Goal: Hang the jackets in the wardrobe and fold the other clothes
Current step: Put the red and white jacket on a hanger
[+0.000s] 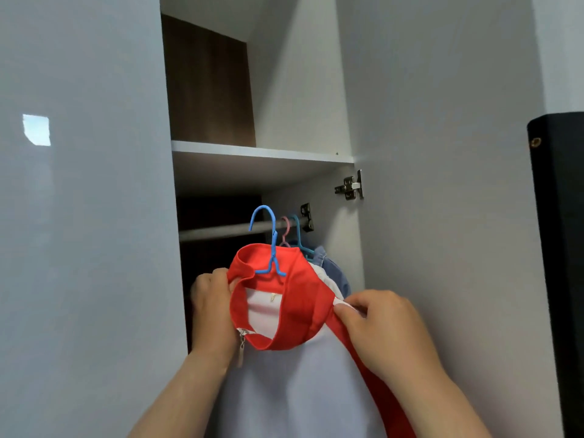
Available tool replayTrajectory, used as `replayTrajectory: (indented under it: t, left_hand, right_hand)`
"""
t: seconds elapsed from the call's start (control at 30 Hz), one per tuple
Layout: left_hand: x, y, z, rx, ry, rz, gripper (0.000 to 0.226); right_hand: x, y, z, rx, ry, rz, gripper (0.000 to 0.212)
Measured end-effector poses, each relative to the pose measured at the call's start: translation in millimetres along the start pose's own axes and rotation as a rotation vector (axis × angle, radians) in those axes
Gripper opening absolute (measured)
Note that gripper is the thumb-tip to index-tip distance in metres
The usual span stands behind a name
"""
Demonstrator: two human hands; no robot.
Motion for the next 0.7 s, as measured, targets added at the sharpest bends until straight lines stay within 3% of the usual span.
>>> replayTrajectory:
  t: [0.17,0.3,0.47,0.7]
  left_hand:
    - [-18,2,-13,0.001,0.070,-0.337,0.017]
    - [-20,7,-32,-0.020,0.073,-0.270,0.026]
    - [-16,20,-54,-0.163,-0.095,-0.224,0.041]
    - [-9,43,-115,-0.125,0.001,-0.580,0.052]
  right_hand:
    - [-12,4,-25,-0.056,0.128,-0.020,0.034]
    - [-14,14,-45,-0.121,0.176,0.046,0.036]
    - [-12,45,-66,-0.122,0.230,0.075,0.036]
    - [-17,69,-98,-0.066,0.303,0.014,0.033]
Point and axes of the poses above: each hand's wrist, its own z-axis away from the middle knuckle, its own y-axis out of the palm, x = y × z, the point moved 4 cm from there along -z, towards the middle knuckle, and after that the axes turned 4 degrees about x, right-handed, at the moved point
